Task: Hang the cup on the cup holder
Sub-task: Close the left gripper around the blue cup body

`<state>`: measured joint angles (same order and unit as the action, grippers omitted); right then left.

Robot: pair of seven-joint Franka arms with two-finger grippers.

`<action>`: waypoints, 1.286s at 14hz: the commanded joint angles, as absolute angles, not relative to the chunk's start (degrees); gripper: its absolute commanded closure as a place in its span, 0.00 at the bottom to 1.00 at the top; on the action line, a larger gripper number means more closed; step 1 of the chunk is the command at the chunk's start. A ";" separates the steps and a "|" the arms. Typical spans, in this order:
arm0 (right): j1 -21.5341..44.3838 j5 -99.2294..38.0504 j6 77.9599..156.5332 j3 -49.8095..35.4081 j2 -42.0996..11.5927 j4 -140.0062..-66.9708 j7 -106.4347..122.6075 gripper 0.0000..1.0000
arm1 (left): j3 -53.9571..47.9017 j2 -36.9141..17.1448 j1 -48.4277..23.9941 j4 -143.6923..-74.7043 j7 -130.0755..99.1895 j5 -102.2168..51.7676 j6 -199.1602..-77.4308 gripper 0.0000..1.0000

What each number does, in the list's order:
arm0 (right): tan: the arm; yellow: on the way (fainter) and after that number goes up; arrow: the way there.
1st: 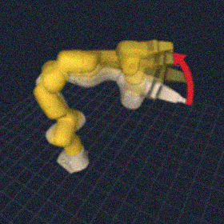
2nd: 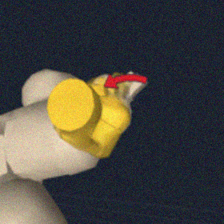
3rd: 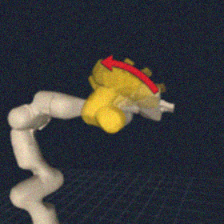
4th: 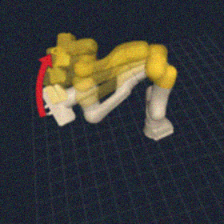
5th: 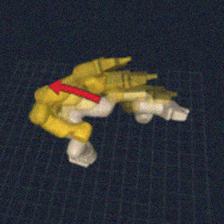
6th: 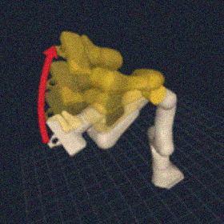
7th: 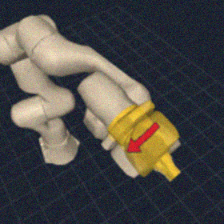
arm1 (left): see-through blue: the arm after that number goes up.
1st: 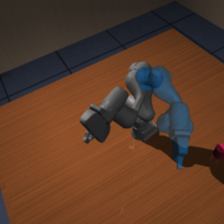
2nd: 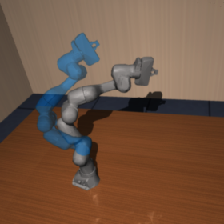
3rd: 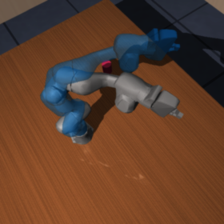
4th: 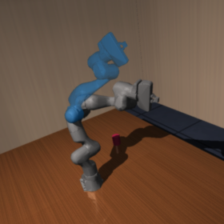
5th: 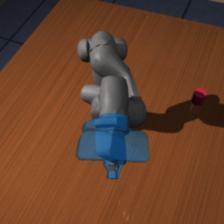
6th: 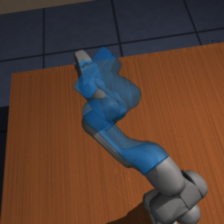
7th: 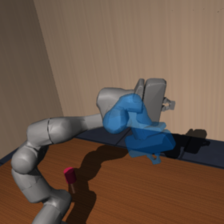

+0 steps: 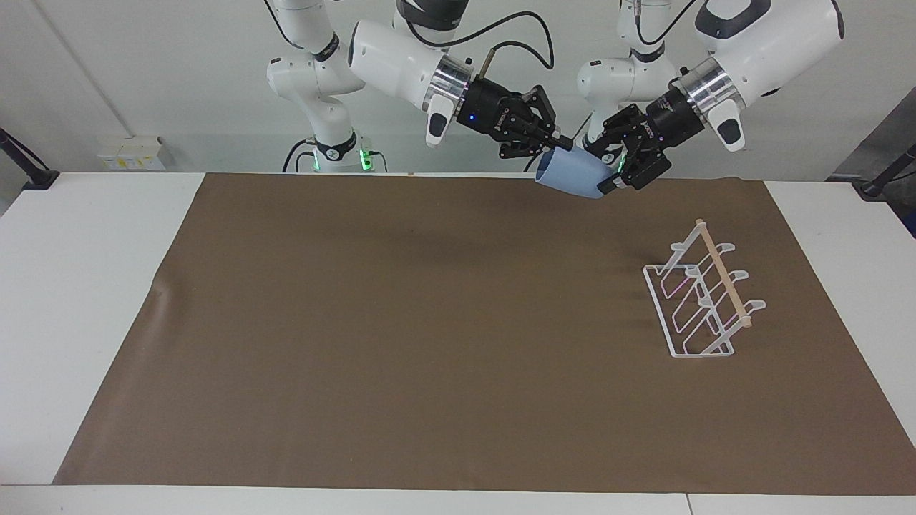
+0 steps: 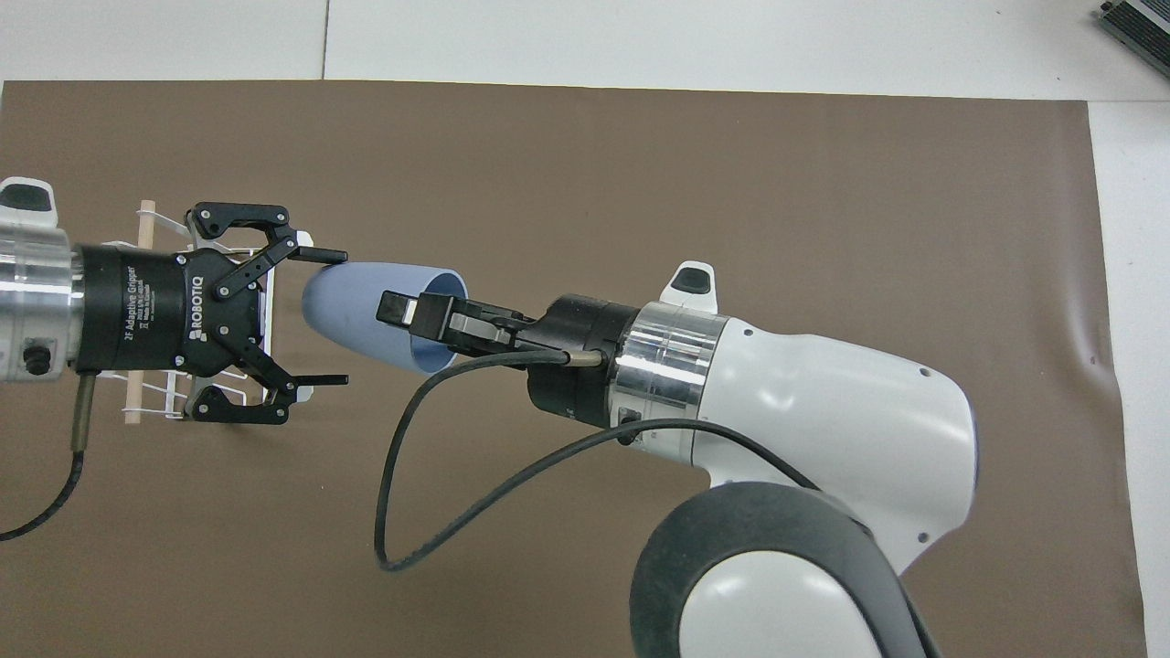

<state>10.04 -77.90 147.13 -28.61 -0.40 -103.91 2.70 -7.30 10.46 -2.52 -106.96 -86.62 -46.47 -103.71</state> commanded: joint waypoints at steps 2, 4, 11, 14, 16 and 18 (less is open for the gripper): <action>9.23 -80.07 147.75 -29.09 0.09 -103.97 3.25 1.00 | -7.73 11.60 -3.43 -108.11 -86.13 -46.76 -104.32 0.00; 9.23 -80.07 147.74 -29.09 0.09 -103.97 3.25 1.00 | -8.87 11.86 -3.43 -108.80 -84.83 -46.50 -104.67 0.00; 9.23 -80.07 147.75 -29.09 0.09 -103.97 3.25 1.00 | -8.88 12.83 -2.99 -110.57 -80.95 -42.36 -103.54 0.00; 9.23 -80.07 147.83 -29.00 0.09 -103.97 3.25 1.00 | -8.88 12.74 -3.25 -110.48 -80.95 -41.66 -104.24 0.14; 9.23 -80.07 147.83 -29.00 0.09 -103.97 3.25 1.00 | -8.88 12.74 -3.25 -110.48 -80.95 -41.66 -104.41 0.78; 9.23 -80.07 147.83 -29.00 0.09 -103.97 3.16 1.00 | -8.88 12.74 -3.25 -110.39 -80.60 -41.57 -104.59 1.00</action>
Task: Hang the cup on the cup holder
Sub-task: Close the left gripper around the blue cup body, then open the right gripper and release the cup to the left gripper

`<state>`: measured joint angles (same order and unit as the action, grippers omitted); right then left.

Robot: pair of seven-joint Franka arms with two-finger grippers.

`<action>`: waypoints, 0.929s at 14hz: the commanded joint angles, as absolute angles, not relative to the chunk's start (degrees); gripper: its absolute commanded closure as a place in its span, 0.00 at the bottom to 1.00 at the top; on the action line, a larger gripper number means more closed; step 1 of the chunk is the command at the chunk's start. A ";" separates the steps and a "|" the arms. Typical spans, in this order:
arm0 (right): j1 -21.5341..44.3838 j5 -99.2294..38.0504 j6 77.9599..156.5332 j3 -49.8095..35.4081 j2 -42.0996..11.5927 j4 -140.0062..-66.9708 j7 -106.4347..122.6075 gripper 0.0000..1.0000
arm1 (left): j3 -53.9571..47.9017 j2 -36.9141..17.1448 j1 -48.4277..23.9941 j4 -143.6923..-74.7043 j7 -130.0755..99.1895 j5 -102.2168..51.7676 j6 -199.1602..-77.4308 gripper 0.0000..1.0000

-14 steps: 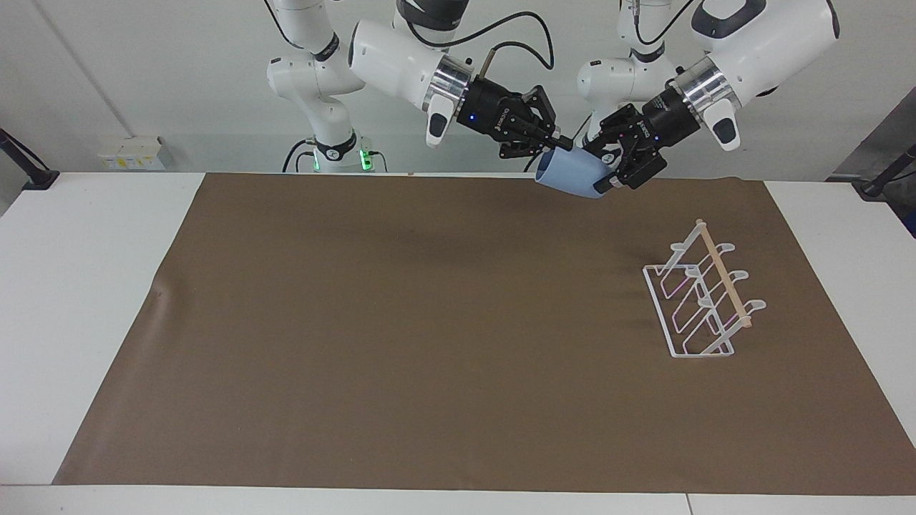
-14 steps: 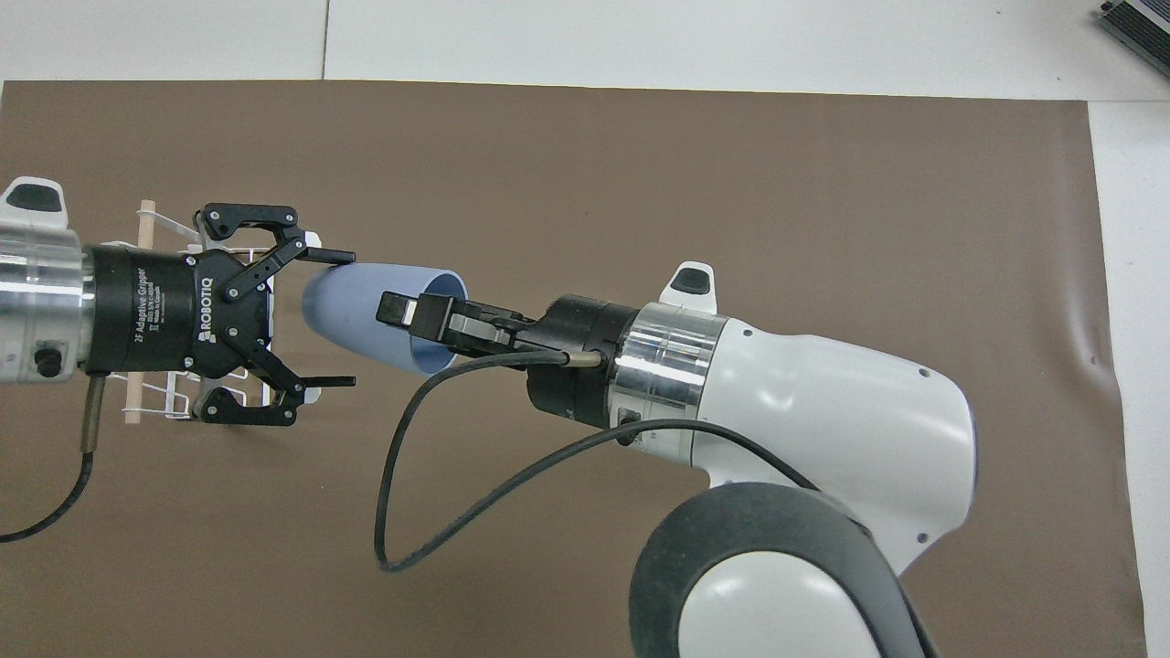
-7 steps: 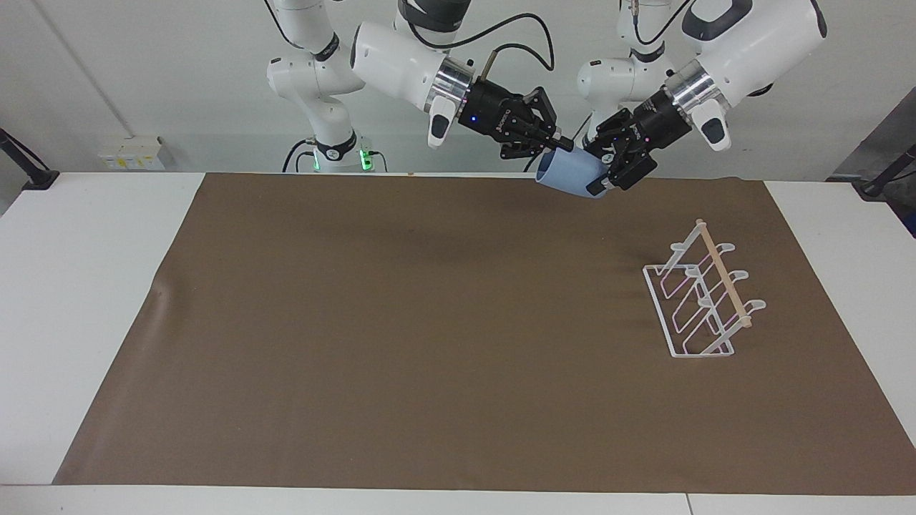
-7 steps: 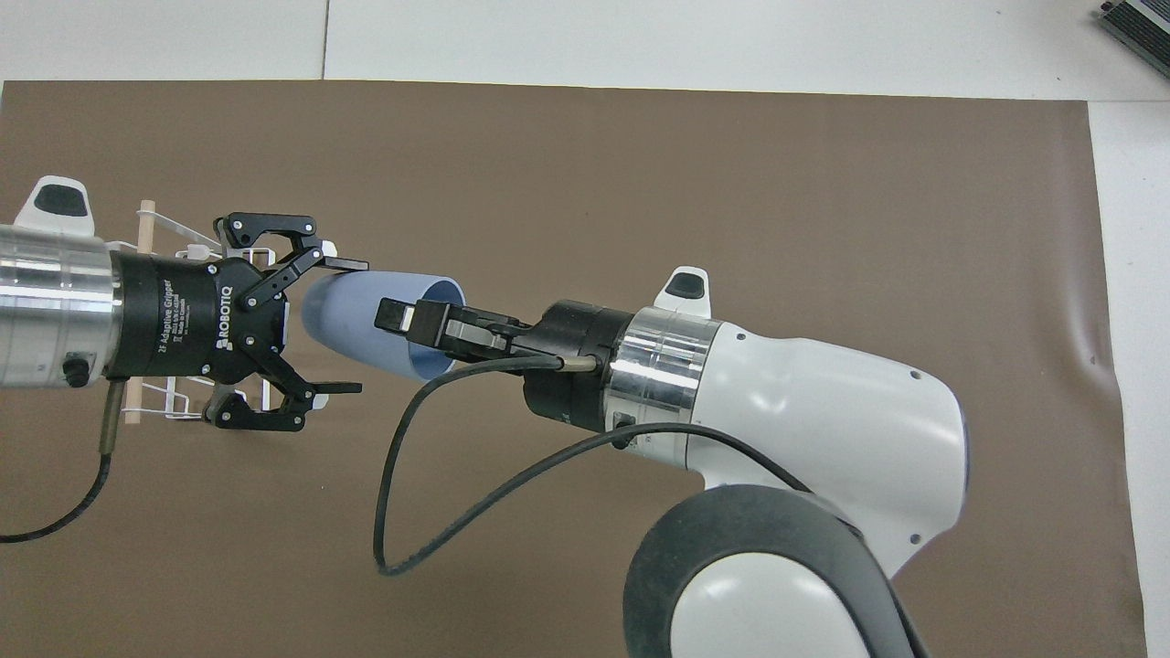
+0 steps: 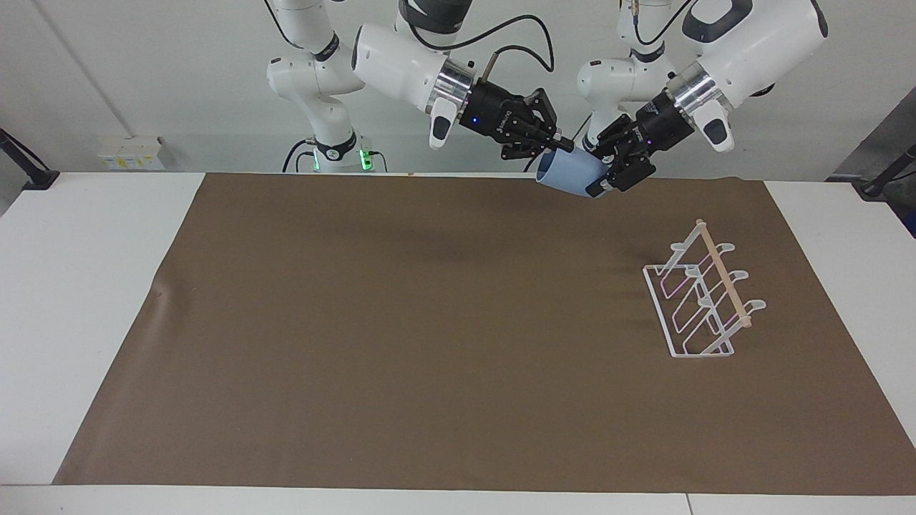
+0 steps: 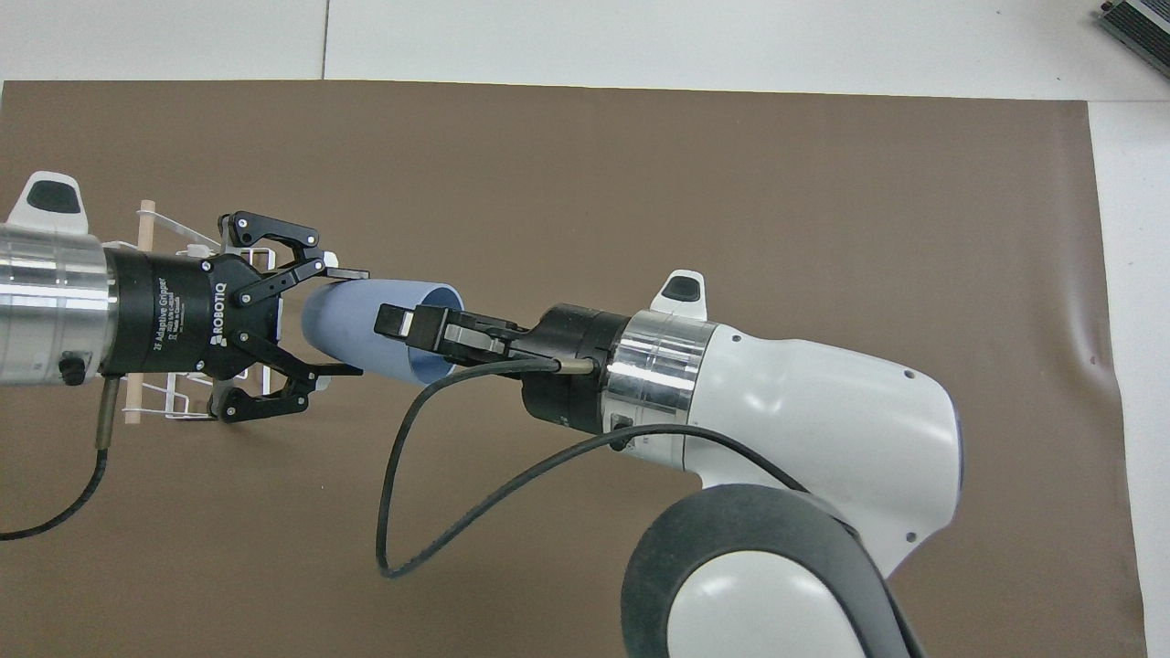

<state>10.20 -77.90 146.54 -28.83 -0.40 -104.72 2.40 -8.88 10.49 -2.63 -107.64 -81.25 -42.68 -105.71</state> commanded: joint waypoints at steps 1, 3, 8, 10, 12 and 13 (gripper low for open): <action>9.23 -80.07 147.83 -29.00 0.09 -103.97 3.16 1.00 | -8.88 12.74 -3.25 -110.39 -80.60 -41.66 -104.68 1.00; 9.23 -80.07 147.83 -29.00 0.09 -103.97 3.16 1.00 | -8.88 12.66 -2.81 -110.13 -80.25 -41.57 -104.41 1.00; 8.79 -79.98 148.62 -28.56 0.00 -103.97 1.93 0.51 | -8.35 12.48 -2.29 -109.78 -79.28 -41.57 -103.62 1.00; 8.79 -79.63 148.80 -28.56 0.00 -103.97 2.28 0.00 | -8.35 12.48 -1.58 -109.78 -79.10 -41.40 -103.54 1.00; 8.79 -79.37 148.80 -28.56 -0.09 -103.97 2.29 0.00 | -8.35 12.48 -1.58 -109.78 -78.40 -39.12 -103.54 1.00; 8.79 -79.37 148.80 -28.56 -0.09 -103.97 2.20 0.00 | -8.35 12.39 -1.58 -109.69 -77.53 -37.63 -103.62 1.00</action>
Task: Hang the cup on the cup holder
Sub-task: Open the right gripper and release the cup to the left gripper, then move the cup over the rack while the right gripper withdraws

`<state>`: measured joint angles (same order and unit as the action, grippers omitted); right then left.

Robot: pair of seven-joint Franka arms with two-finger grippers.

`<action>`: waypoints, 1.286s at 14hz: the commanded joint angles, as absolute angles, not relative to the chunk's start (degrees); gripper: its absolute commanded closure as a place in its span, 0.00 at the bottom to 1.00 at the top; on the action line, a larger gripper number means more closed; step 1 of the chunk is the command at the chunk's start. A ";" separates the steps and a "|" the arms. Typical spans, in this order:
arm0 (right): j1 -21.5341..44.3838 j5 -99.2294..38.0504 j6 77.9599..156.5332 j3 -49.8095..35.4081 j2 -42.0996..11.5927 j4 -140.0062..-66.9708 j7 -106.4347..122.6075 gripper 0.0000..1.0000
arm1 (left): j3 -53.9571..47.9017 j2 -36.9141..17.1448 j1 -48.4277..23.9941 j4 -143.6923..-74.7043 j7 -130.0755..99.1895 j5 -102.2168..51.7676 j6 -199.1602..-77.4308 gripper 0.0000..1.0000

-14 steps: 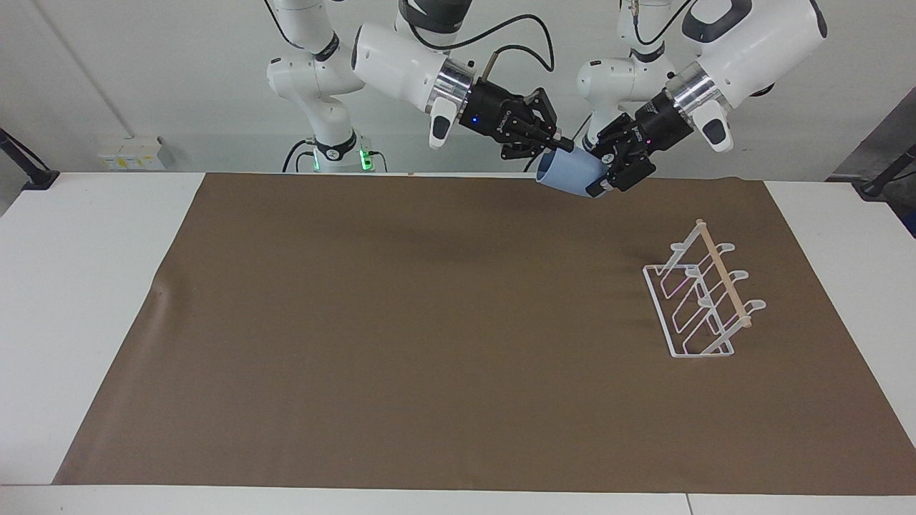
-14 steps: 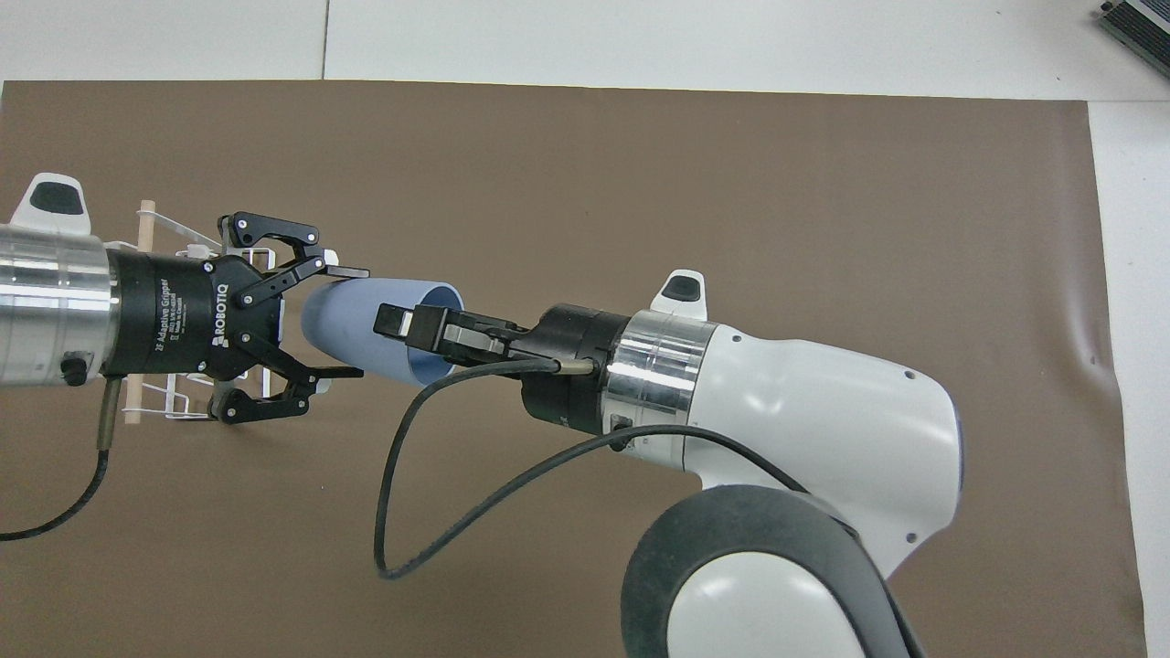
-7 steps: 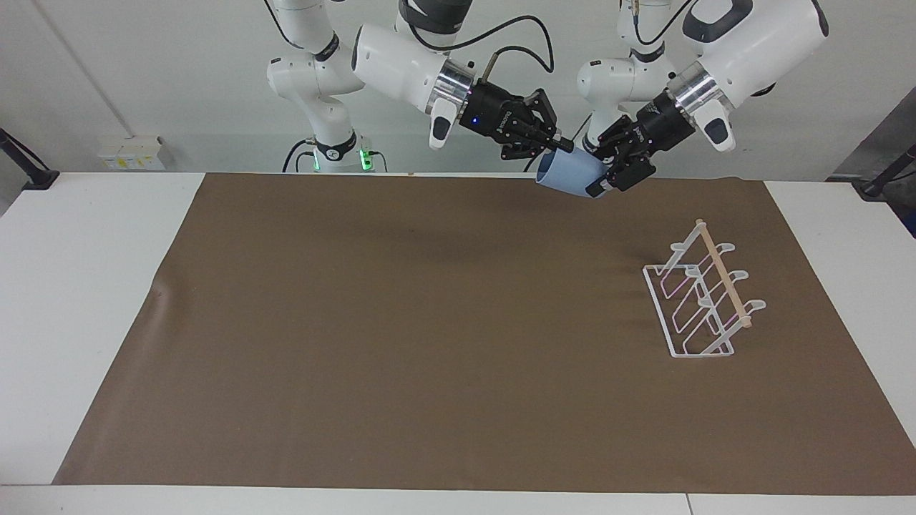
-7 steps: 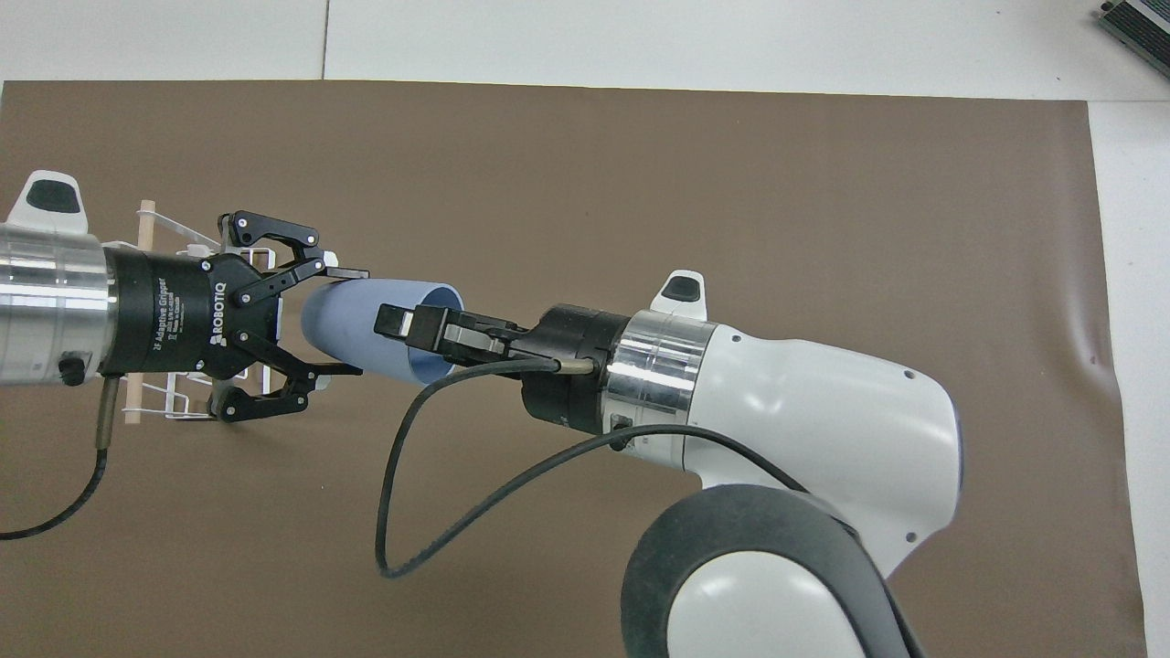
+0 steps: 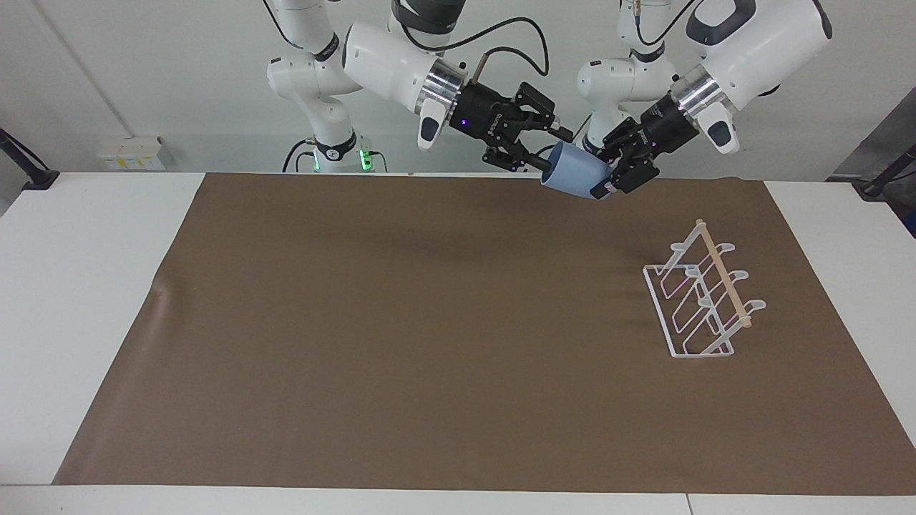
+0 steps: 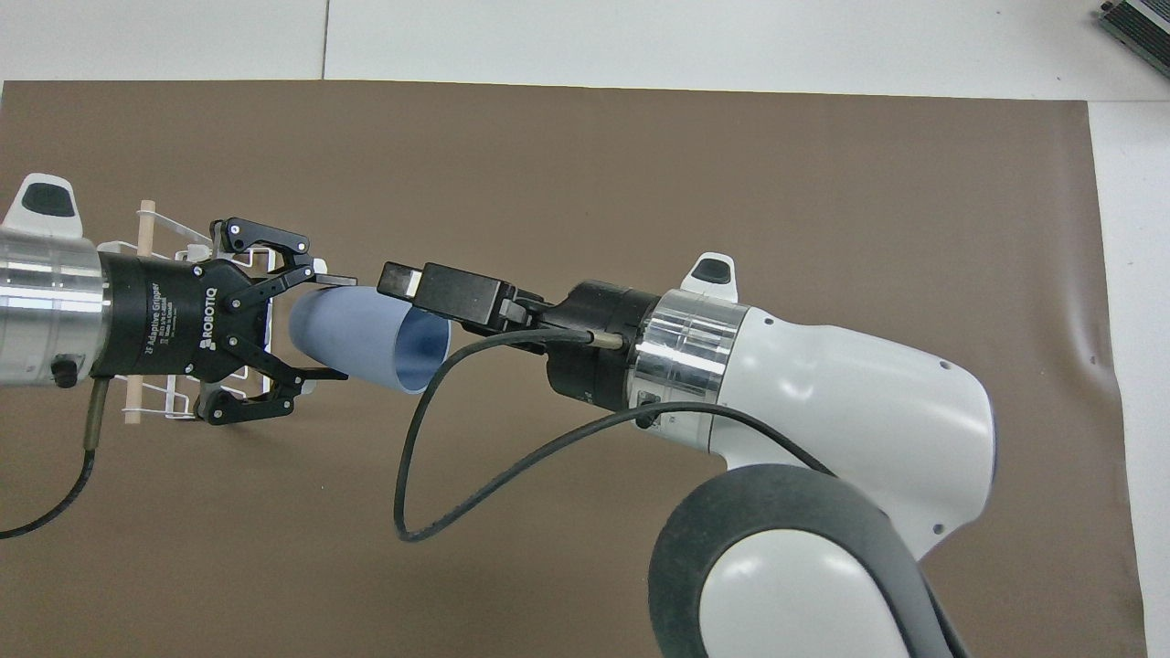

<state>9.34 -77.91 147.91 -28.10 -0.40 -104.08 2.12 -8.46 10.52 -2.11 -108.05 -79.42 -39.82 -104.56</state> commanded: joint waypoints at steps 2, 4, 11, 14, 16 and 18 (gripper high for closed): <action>8.79 -78.93 148.80 -28.56 -0.09 -103.97 2.28 0.00 | -8.44 12.31 -1.67 -109.78 -75.25 -32.20 -104.32 1.00; 8.79 -78.49 148.80 -28.48 -0.17 -103.71 2.90 0.00 | -8.44 12.13 -1.93 -109.69 -73.31 -24.13 -104.50 1.00; 5.20 -57.78 145.65 -28.47 -1.14 -99.59 3.25 0.00 | -8.70 11.69 -2.46 -110.21 -66.29 -2.48 -112.84 1.00; 0.98 -45.56 133.46 -28.48 -1.14 -95.81 3.08 0.00 | -8.70 11.34 -1.76 -110.57 -65.04 7.00 -118.28 1.00; -1.57 -39.58 125.38 -28.39 -1.14 -92.74 3.08 0.00 | -8.61 9.33 -1.50 -110.48 -65.04 14.72 -121.80 1.00; -4.29 -33.78 117.20 -28.39 -1.14 -89.49 3.08 0.00 | -8.53 6.61 -0.97 -110.48 -65.04 21.94 -124.79 1.00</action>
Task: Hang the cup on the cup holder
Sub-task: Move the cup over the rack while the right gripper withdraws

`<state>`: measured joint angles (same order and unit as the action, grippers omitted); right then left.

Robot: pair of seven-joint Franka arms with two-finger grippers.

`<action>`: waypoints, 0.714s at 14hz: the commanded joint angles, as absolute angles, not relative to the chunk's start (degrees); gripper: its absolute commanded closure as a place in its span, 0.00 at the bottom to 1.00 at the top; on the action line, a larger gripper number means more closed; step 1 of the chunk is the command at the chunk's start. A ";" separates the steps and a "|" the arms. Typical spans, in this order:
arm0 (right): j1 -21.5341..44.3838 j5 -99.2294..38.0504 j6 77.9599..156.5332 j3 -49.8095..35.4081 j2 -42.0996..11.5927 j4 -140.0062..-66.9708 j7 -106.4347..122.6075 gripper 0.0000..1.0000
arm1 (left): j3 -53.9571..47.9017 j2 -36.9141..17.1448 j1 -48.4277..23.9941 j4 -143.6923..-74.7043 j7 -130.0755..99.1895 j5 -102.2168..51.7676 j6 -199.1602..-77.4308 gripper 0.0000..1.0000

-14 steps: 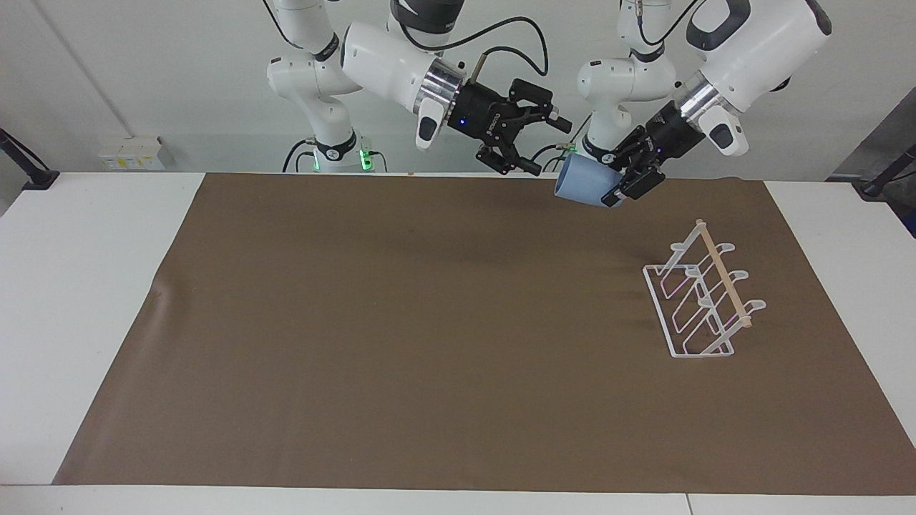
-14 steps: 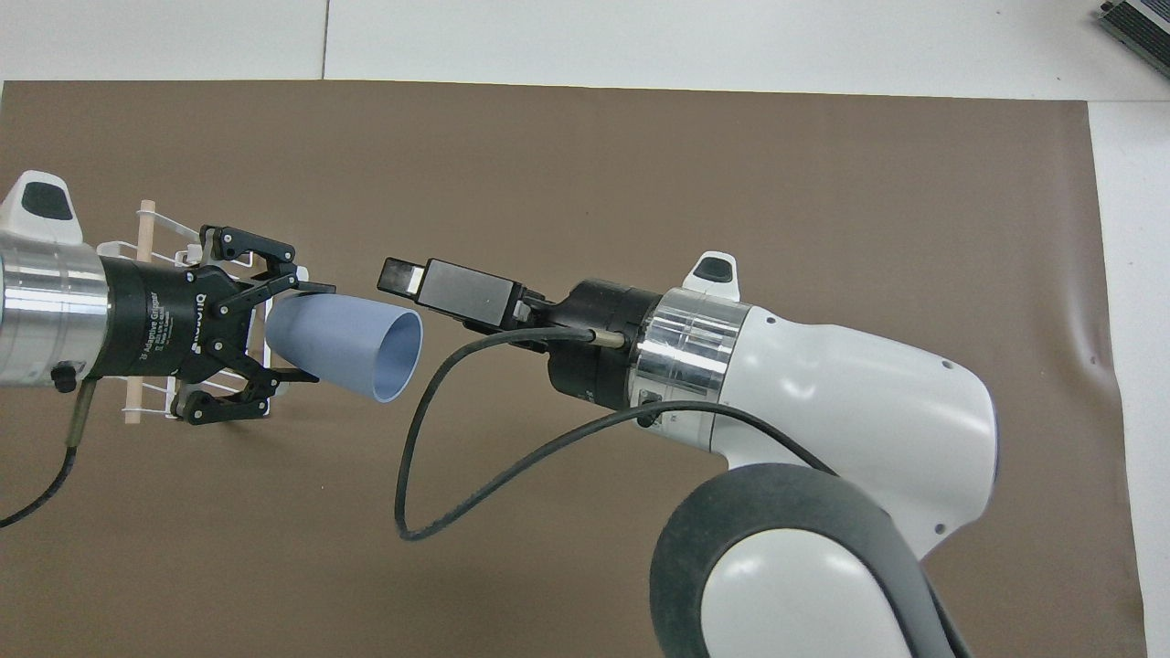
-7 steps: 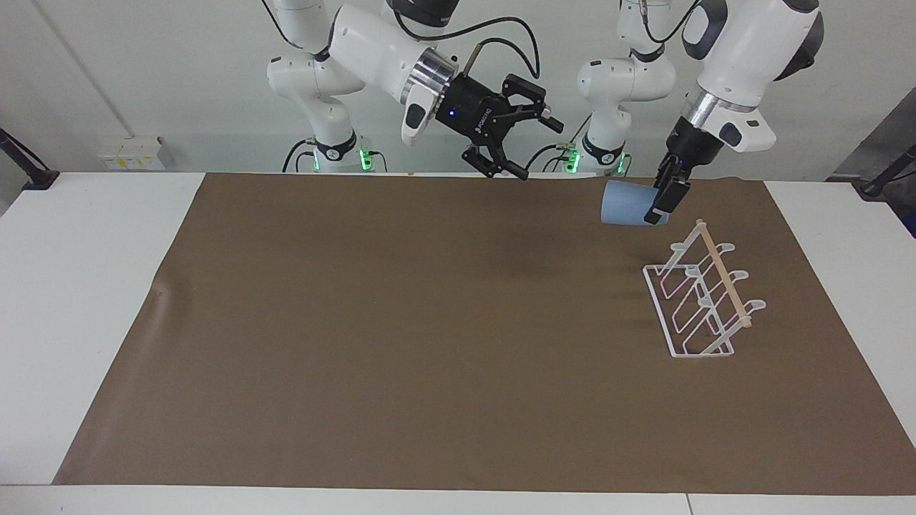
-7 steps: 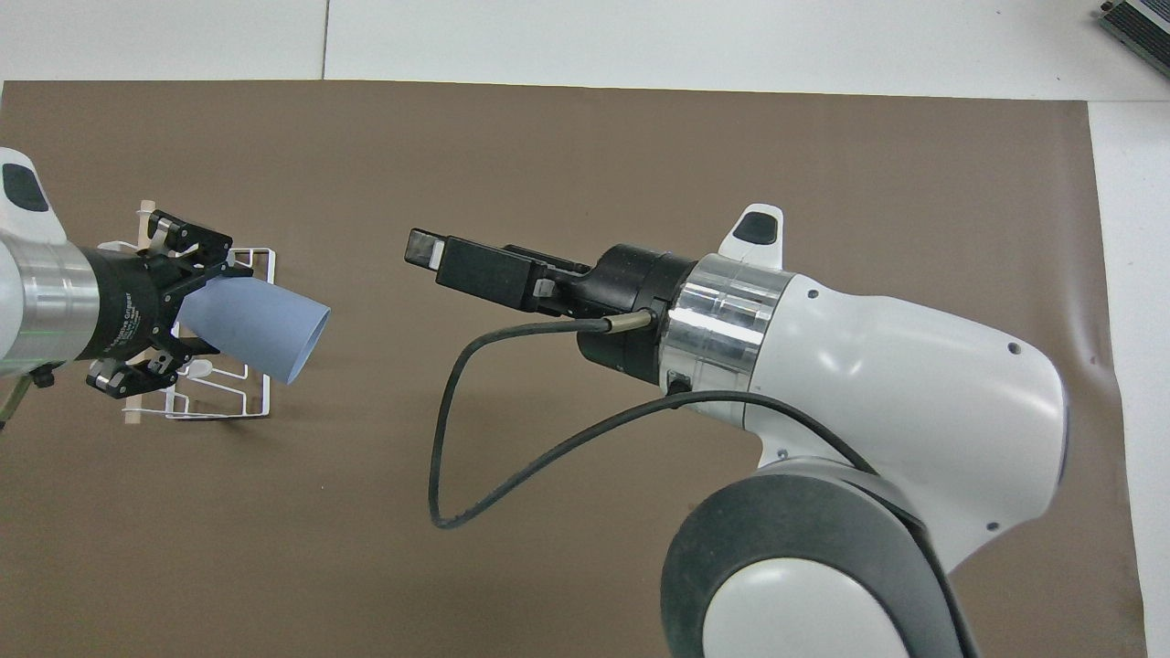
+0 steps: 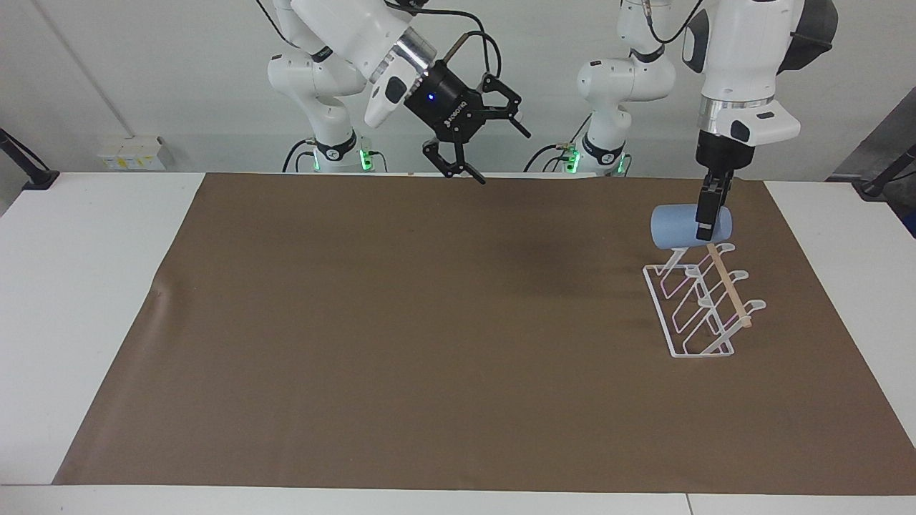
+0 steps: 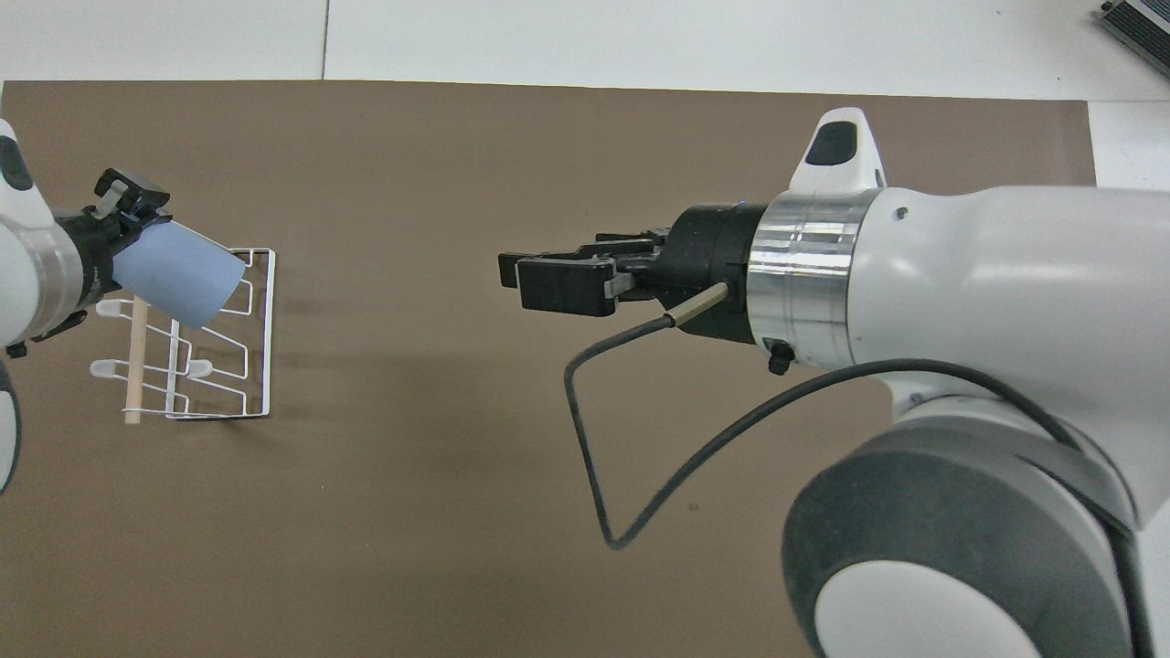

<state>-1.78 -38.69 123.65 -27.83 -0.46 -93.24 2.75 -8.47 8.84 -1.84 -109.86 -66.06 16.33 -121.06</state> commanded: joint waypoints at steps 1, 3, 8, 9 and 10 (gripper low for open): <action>-5.52 -30.01 113.42 -28.39 -1.14 -88.25 3.16 0.00 | -8.53 5.37 -0.44 -110.48 -65.13 24.76 -126.20 1.00; -7.29 -22.45 106.99 -28.48 -1.14 -86.67 3.25 0.00 | -8.44 3.61 0.87 -110.57 -65.21 27.50 -129.01 1.00; -10.89 -9.69 99.50 -27.69 -1.05 -86.48 2.90 0.00 | -8.44 -0.08 2.55 -110.48 -68.72 35.84 -133.24 1.00; -11.07 -6.45 98.54 -27.25 -0.97 -86.48 2.73 0.00 | -8.44 -0.35 2.64 -110.39 -70.04 37.60 -133.42 1.00; -11.25 -3.20 96.87 -26.55 -0.88 -86.48 2.64 0.00 | -8.44 -0.53 2.72 -110.39 -71.09 38.57 -133.85 1.00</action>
